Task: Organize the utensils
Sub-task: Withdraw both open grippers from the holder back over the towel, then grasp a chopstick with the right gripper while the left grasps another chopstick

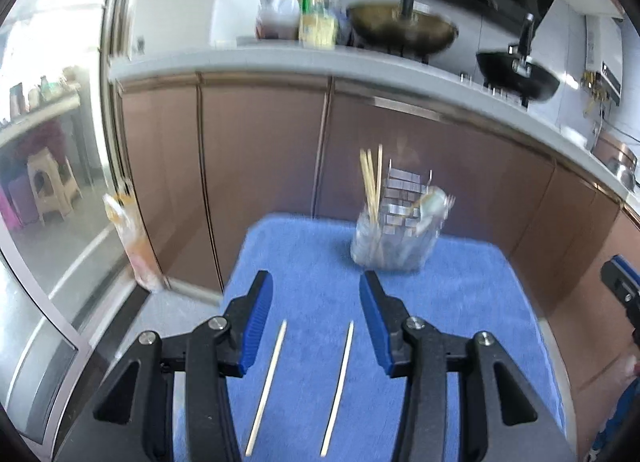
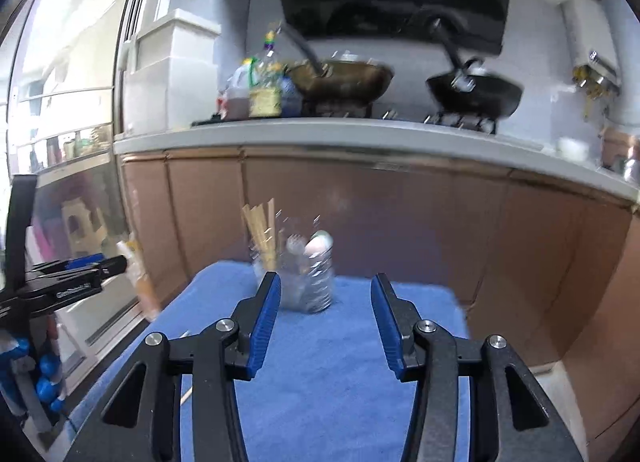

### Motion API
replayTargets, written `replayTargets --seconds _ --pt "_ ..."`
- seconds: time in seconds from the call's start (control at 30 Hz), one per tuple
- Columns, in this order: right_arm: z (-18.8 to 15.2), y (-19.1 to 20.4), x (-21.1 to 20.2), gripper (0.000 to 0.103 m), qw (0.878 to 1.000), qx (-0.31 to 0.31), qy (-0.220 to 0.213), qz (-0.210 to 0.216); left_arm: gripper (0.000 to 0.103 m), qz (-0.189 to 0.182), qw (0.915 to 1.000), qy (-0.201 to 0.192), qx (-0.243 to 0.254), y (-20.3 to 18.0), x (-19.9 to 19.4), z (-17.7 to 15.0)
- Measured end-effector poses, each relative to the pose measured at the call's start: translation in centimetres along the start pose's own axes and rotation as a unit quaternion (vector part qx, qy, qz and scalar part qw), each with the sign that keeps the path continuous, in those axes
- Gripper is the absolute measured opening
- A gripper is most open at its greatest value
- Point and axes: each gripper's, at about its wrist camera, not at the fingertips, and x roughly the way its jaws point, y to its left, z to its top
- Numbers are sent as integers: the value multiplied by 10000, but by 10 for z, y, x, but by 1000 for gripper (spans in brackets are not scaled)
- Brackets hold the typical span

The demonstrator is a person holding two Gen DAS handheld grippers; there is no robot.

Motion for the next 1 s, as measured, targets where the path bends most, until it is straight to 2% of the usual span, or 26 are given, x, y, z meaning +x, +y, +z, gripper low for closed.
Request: replayTargets --seconds 0.1,0.2,0.37,0.47,0.53,0.67,0.73,0.83,1.0 --pt "-11 6 21 47 9979 164 492 384 43 -68 9984 555 45 13 24 -5" --pt "-27 15 47 46 9909 340 1041 781 43 -4 9941 1079 91 26 56 -15" --pt "-54 35 94 36 9750 519 1832 1146 43 -314 9773 2093 59 46 120 -29" --pt "-65 49 124 32 9628 558 2283 1338 43 -337 9692 2436 141 49 149 -33" --pt "-72 58 149 29 9512 639 2641 1461 43 -352 9654 2578 171 50 163 -33" --pt "-80 74 188 28 9358 637 3114 1525 42 -440 9549 2913 367 44 192 -35" --pt "-83 82 204 28 9301 603 3285 1530 36 -465 9500 3055 458 43 202 -38" --pt "-85 90 221 28 9241 574 3466 1508 33 -486 9435 3228 577 43 216 -45" --pt "-93 104 252 28 9092 648 3827 1510 30 -597 9386 3329 680 46 224 -51"
